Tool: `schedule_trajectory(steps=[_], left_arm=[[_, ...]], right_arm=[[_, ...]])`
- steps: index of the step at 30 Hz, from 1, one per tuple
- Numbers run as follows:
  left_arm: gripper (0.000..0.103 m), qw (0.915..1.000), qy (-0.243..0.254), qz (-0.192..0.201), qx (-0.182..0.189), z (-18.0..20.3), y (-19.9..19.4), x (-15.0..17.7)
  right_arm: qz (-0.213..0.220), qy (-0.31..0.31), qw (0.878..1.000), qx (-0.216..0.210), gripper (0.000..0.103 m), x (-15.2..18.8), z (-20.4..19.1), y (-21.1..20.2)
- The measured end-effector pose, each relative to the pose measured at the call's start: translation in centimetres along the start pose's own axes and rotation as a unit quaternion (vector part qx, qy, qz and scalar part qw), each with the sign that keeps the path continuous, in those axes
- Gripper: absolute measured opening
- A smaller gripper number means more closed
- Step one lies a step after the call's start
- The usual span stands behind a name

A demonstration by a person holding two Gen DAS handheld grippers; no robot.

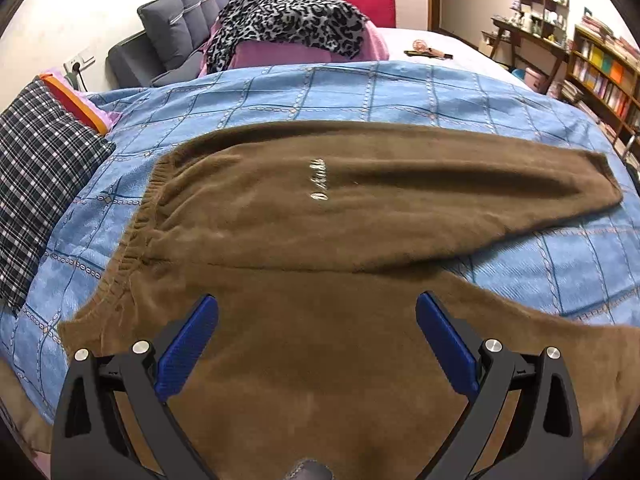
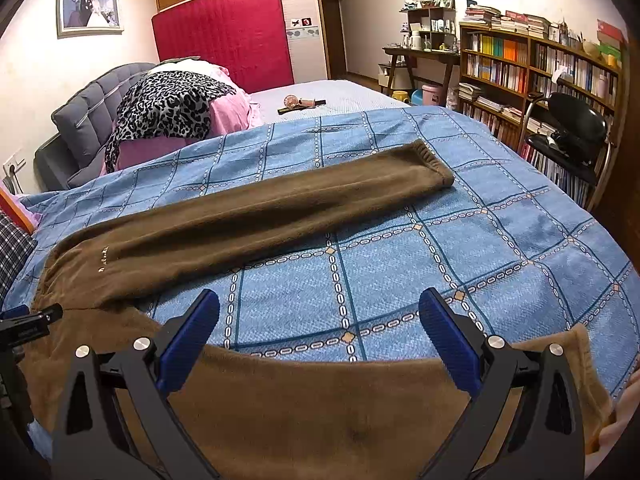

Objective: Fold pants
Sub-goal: 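Grasp the waistband corner with the left gripper while the right gripper grasps the cuff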

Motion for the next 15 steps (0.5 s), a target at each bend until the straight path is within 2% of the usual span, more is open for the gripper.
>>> schedule_trajectory(steps=[7,15], left_arm=[[0.098,0.9982,-0.041,0.006,-0.043,-5.1,2.1,-4.3],[0.098,0.9927,-0.111,-0.005,-0.046,-12.7,6.0,-9.5]], right_arm=[[-0.006,0.011,1.0,-0.009,0.101,-1.7,0.0,1.4],[-0.032,0.002,0.999,-0.007,0.101,-2.6,-1.1,4.0]])
Point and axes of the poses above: each gripper's, at about its wrist camera, not at the fingertips, and y roughly the way its jaws point, z to its right, x to its underside, the point moved 3 cm from there along y, roughly the way its jaws point, and after that the axes turned 12 degrees about -z, right-handed, at the moved point
